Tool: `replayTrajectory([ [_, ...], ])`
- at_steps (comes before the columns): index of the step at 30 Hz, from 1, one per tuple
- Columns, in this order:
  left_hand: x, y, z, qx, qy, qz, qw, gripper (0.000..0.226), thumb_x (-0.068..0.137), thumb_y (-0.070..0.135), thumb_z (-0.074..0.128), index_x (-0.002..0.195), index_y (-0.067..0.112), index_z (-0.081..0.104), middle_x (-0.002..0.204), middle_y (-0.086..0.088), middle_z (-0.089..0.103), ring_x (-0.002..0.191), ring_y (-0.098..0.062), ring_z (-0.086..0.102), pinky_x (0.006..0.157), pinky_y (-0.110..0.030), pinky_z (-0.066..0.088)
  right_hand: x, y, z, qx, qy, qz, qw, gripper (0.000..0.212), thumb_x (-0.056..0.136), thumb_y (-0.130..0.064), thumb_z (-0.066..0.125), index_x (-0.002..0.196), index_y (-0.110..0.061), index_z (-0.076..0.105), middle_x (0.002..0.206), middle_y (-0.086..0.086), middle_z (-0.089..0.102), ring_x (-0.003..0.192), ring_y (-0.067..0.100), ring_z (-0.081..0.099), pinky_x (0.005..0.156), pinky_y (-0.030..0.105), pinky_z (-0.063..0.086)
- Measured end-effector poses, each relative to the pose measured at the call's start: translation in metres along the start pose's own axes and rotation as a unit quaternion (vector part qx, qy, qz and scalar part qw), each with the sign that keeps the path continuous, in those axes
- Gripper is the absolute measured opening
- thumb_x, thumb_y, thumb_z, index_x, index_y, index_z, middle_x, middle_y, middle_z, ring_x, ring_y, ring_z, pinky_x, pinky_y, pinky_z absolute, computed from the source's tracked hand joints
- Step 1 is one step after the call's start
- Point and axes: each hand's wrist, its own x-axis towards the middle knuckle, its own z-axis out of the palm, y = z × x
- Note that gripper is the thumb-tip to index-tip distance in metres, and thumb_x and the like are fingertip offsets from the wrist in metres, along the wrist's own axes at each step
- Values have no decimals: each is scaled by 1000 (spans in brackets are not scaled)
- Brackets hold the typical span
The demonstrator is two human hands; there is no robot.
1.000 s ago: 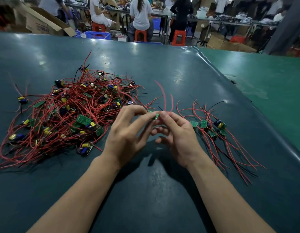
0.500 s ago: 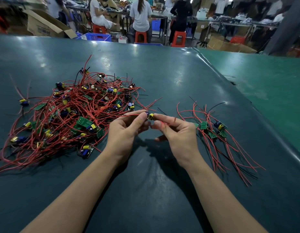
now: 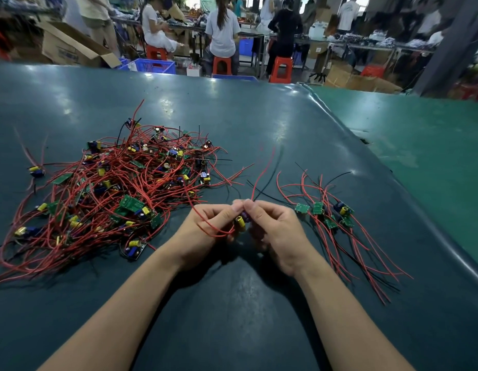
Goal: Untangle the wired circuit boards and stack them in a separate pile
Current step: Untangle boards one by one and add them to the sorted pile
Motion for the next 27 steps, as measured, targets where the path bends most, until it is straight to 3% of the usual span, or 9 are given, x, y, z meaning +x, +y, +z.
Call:
replayTrajectory([
  [2,0,1,-2,25,-8,-6,1000,44,91,34,57,76,-7,65,63,-9,58,50,-13,47,47,-18,38,0,-1,-2,20,-7,-4,1000,29,72,-33,74,88,-9,77,66,9,58,42,13,35,41,17,30],
  [4,0,1,-3,26,-16,-9,999,51,88,36,59,86,-15,64,68,-9,61,56,-15,49,53,-20,39,-1,-2,-2,35,8,-10,999,23,71,-29,74,83,-9,78,60,2,59,37,5,30,35,14,23],
  [6,1,0,-4,21,-24,-14,999,55,84,36,61,93,-17,63,68,-7,60,58,-15,49,55,-22,38,0,-2,-2,40,30,-16,999,24,71,-30,75,81,-9,78,53,-1,54,36,5,28,35,15,22],
  [11,1,0,-5,-16,-47,-39,998,29,80,33,67,80,6,78,61,-2,56,52,-10,46,51,-18,36,4,-7,-5,74,127,-33,989,14,79,-25,74,75,-12,77,45,-5,31,40,8,22,40,17,21],
  [14,1,0,-7,-30,-75,-53,995,24,81,29,72,78,6,78,61,-3,56,51,-10,47,49,-16,38,9,-11,-12,142,168,-62,973,14,88,-13,67,77,-6,71,47,-4,48,36,5,25,36,15,21],
  [16,1,0,-10,-40,-93,-64,993,25,80,28,69,77,5,78,61,-3,56,51,-11,48,49,-17,39,11,-15,-19,182,193,-76,961,17,92,-9,63,75,-4,64,60,-3,63,36,4,28,34,15,22],
  [22,0,0,-11,-75,-162,-86,980,50,54,46,90,75,3,78,57,-2,60,49,-9,48,48,-18,40,14,-18,-19,265,186,-44,945,36,98,-14,53,63,-10,51,46,-6,40,35,4,28,32,16,20],
  [27,0,1,-14,-89,-171,-100,976,49,53,45,91,74,3,78,60,-2,61,50,-10,46,50,-20,39,14,-18,-19,281,180,-38,942,35,100,-18,51,67,-7,54,47,-6,32,36,4,30,33,15,22],
])
